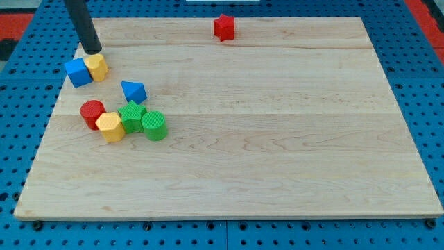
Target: Move the blue cube closer to the red circle
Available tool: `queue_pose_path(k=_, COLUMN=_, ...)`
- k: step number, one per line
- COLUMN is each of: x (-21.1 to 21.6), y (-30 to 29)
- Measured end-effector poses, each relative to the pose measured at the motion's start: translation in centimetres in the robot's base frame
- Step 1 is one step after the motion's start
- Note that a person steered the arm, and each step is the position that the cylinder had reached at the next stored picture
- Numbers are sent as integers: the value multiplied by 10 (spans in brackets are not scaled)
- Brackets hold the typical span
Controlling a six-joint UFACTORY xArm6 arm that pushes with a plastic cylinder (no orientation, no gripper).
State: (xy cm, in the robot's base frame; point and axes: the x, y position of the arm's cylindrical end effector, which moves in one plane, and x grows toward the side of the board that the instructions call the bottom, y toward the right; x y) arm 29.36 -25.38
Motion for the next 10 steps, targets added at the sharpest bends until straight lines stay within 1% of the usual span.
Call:
queue_pose_path(k=1, x=56, y=-8)
queue_pose_path(k=2, x=87, y=24)
queue_pose_path(k=6, x=92, y=-51)
queue_pose_path(k=7, x=109, y=-51)
queue_pose_path(k=8, x=138, y=-50)
queue_pose_path(k=10, x=185, y=-15)
